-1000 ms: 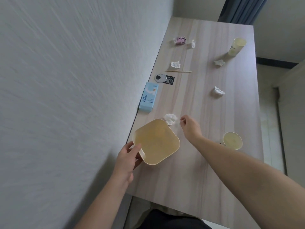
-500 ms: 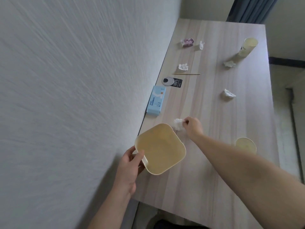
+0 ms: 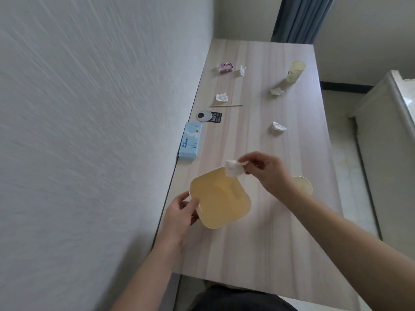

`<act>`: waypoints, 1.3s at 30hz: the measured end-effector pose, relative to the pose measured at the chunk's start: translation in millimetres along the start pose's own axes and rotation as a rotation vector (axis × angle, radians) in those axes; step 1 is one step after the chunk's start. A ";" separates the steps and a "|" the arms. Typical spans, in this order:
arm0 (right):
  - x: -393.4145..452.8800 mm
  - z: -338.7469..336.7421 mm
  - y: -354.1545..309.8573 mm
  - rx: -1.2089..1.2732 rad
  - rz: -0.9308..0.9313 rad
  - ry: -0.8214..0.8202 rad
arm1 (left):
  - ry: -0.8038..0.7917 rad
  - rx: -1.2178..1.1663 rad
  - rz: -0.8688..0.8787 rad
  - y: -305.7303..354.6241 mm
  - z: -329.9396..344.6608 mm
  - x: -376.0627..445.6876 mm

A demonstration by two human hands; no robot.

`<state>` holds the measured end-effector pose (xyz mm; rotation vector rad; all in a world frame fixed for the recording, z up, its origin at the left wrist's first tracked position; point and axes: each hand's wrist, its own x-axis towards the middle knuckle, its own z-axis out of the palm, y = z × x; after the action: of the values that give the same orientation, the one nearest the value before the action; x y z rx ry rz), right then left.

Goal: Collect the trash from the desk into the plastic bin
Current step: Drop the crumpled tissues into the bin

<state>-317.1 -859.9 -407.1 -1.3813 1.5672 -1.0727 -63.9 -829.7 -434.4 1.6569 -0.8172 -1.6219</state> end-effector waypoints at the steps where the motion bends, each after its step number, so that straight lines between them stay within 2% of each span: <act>1: -9.0 -3.0 -6.6 -0.075 -0.047 -0.039 | -0.015 0.024 0.010 0.5 3.6 0.2; 5: -39.6 -6.9 -22.2 -0.475 -0.349 -0.279 | -0.058 0.064 0.034 0.2 16.7 0.9; 8: -56.5 -15.5 -24.9 -0.667 -0.348 -0.402 | -0.100 0.129 0.070 -0.8 25.8 -0.4; 11: -71.4 -29.1 -25.6 -0.676 -0.290 -0.359 | -0.145 0.189 0.116 -1.6 35.4 -3.4; 21: -107.6 -100.5 0.2 -0.562 0.034 0.070 | -0.251 0.198 0.130 -5.9 62.0 -14.2; 25: -108.1 -119.6 28.1 -0.570 0.099 0.161 | -0.245 0.196 0.124 -5.8 72.1 -18.8; 34: -89.7 -120.0 95.7 -0.703 0.345 -0.002 | -0.147 0.238 0.137 -12.2 86.3 -36.1; 39: -69.9 -119.7 118.2 -0.740 0.357 -0.140 | -0.087 0.273 0.130 -22.3 91.9 -53.6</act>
<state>-461.3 -771.9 -475.1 -1.4983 2.1042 -0.1614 -157.8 -776.4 -421.8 1.6845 -1.2103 -1.5549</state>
